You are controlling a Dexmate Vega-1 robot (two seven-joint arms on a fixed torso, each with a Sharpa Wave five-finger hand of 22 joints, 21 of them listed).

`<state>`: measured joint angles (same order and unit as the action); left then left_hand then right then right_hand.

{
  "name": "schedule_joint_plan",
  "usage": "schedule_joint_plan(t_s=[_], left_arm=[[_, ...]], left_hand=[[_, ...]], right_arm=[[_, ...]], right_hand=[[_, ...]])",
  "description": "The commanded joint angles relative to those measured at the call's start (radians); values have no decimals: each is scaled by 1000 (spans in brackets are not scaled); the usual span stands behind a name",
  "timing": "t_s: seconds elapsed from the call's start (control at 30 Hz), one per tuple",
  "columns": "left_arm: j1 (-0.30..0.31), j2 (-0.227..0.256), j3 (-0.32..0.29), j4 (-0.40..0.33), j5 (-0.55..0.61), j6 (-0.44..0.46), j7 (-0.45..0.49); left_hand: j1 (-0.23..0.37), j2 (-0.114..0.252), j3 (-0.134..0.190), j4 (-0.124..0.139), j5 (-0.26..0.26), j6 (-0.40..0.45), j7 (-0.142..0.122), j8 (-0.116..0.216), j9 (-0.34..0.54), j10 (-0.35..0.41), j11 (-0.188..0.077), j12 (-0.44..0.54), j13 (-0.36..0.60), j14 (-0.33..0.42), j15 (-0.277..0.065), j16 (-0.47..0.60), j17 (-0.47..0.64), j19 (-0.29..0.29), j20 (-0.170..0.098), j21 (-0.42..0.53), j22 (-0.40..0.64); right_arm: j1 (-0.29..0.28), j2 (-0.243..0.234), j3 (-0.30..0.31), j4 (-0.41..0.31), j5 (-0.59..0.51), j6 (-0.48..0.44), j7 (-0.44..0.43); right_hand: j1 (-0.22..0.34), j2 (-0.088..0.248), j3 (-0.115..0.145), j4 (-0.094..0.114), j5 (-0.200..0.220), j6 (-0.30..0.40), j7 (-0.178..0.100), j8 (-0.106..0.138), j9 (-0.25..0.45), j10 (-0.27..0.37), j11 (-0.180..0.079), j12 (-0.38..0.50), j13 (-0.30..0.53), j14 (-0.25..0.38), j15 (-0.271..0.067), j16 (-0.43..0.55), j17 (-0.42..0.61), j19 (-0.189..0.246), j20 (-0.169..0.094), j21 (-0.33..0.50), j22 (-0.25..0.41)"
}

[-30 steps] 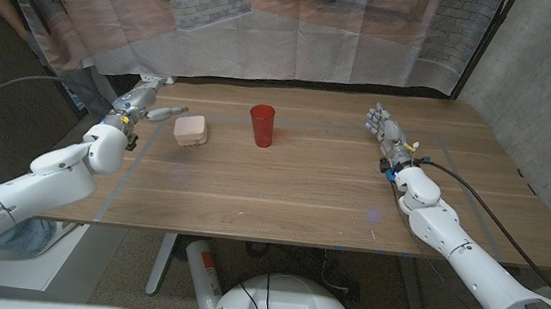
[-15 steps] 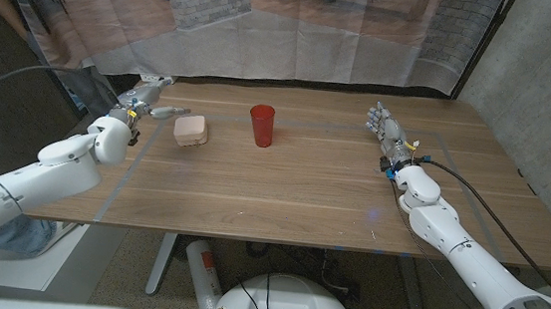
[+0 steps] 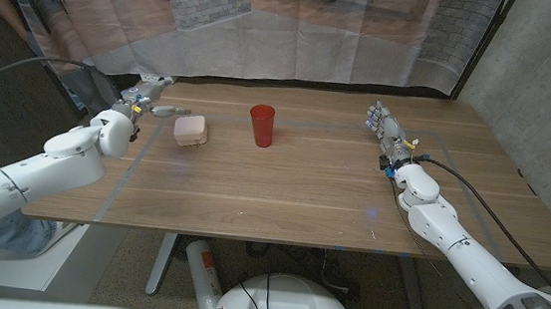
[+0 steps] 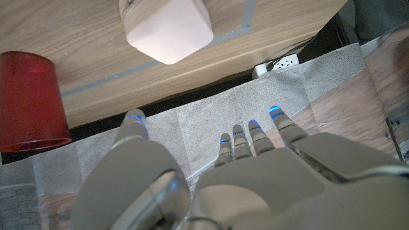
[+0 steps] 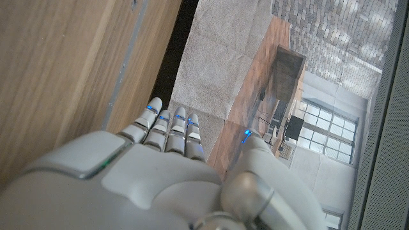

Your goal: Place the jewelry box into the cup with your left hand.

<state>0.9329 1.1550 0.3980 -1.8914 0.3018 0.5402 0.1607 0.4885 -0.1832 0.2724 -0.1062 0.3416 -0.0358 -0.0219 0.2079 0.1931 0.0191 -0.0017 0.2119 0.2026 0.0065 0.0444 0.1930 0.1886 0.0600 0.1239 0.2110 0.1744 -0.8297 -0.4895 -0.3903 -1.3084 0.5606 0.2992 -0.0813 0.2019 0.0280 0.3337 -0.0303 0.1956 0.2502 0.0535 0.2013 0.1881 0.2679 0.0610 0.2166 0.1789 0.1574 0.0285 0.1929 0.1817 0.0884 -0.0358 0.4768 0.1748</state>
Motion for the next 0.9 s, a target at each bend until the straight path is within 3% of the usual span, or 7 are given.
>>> schedule_joint_plan(t_s=[0.03, 0.33, 0.9], left_arm=[[-63, 10, 64, 3, 49, 48, -83], [-103, 11, 93, 5, 63, 64, -153], [-188, -19, 160, 37, 112, 72, -266]], left_hand=[[-3, -9, -15, 0, 1, 3, -8, 1, 2, 8, 11, 8, 4, 1, 10, 4, 4, 5, 24, 5, 4], [-6, -10, -35, -5, -1, 5, -13, 1, 2, 10, 27, 8, 4, 6, 14, 5, 4, 17, 45, 6, 4], [-7, -7, -69, -15, -3, -3, -24, -4, 3, 5, 32, 6, 4, 12, 23, 5, 3, 26, 71, 1, 4]], right_arm=[[10, 7, -4, 10, -2, 2, 2], [10, 9, -3, 15, -1, 8, 3], [-1, 6, 1, 3, 0, 10, -3]], right_hand=[[1, 4, 2, -7, -1, 7, 0, -3, 3, 6, -1, -4, 4, 5, 1, 0, 3, 10, 2, -2, 1], [1, 5, 2, -8, 0, 7, 0, -3, 3, 6, -1, -4, 4, 6, 1, 0, 3, 11, 4, -6, 1], [0, 5, 0, -9, -1, 8, -1, -3, 3, 6, -1, -5, 4, 5, 0, 0, 3, 12, 5, -12, 1]])
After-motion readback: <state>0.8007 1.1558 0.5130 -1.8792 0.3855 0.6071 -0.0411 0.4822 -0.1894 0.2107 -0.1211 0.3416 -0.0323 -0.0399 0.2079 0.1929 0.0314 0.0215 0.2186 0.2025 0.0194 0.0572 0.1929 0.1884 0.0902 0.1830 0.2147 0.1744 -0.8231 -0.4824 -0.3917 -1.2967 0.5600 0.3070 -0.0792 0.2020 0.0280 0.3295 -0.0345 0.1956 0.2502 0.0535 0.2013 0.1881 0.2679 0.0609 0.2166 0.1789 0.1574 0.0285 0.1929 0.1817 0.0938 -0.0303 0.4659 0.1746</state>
